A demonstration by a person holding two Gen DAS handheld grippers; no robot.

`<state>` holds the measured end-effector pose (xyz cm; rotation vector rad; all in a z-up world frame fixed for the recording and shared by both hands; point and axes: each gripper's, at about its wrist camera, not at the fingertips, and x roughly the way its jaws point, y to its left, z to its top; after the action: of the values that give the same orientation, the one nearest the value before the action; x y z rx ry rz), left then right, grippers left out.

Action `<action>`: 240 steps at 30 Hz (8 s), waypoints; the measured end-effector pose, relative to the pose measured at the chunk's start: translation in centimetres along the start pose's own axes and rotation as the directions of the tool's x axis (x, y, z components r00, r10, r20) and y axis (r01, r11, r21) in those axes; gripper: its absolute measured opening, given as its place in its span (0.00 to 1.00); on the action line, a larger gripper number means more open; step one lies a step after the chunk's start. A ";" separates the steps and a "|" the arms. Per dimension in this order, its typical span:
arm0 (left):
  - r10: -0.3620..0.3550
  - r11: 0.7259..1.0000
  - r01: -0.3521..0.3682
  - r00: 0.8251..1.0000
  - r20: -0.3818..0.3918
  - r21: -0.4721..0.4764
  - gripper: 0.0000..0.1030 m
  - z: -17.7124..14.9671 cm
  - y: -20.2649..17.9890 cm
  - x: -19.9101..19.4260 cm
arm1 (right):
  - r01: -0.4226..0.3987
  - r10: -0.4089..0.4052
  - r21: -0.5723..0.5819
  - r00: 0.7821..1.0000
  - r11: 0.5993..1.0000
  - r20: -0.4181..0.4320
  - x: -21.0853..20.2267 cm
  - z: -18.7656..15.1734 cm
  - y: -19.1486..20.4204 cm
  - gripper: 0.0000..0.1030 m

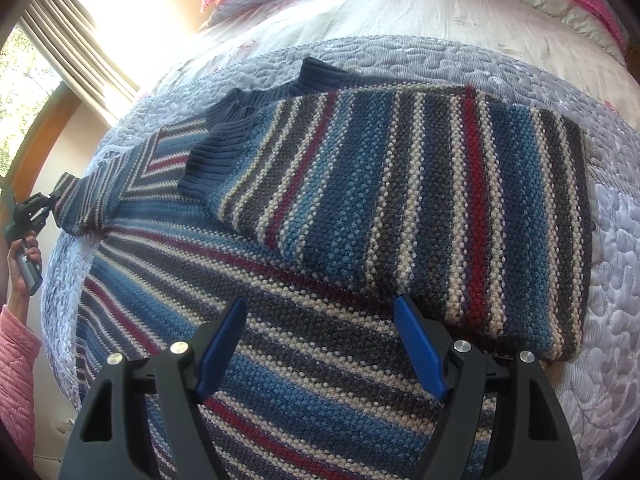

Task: Fold small clothes
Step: 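Grasp the other sleeve cuff with the left tool and lift it, then fold the held sleeve over the sweater body with the left tool, then open the left tool and release the sleeve onto the folded sweater, then grasp the ribbed hem of the sweater with the left tool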

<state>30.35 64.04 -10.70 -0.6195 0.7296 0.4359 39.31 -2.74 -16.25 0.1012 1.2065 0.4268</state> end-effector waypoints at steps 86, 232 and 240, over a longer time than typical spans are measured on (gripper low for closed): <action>-0.075 0.890 0.286 0.859 -0.506 0.355 0.43 -16.6 -18.2 11.8 | -0.083 0.071 -0.130 0.993 0.988 -0.093 7.7 10.5 12.2 0.24; -0.243 0.892 0.409 0.794 -0.557 0.193 0.08 -32.1 0.0 -17.0 | -0.385 0.367 0.309 0.923 0.870 0.115 -13.6 -31.3 1.0 0.10; -0.308 0.863 0.456 0.817 -0.488 0.218 0.08 -28.5 -3.4 -18.4 | -0.472 0.432 0.285 0.881 0.834 0.195 -16.1 -27.5 0.3 0.10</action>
<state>6.22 40.01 -12.72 -0.5366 1.0515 -0.2221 9.29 -12.54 -11.92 0.7052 1.1164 0.6220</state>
